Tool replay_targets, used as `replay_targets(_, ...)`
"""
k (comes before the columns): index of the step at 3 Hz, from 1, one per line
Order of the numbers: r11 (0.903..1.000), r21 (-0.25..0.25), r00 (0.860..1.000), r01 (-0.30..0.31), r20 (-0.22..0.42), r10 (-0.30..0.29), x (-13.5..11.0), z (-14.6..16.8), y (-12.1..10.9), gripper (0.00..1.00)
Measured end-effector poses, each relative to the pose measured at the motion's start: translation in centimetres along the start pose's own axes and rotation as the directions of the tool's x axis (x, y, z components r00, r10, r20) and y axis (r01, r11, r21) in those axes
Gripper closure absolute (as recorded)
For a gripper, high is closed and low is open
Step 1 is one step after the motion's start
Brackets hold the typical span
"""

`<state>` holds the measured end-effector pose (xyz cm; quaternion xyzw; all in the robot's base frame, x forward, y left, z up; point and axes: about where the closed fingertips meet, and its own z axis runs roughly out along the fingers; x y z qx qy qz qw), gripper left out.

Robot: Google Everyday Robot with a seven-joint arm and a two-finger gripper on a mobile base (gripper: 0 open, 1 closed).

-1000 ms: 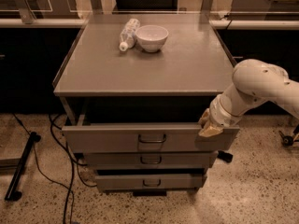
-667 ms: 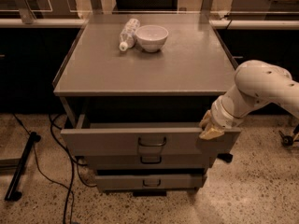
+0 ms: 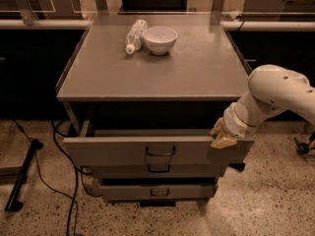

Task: Open top drawer

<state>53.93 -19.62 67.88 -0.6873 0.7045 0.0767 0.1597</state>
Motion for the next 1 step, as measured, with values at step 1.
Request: replay_targets(1,1.0,0.0,1.0,0.0,0.0,0.0,0.0,0.0,0.0,0.62)
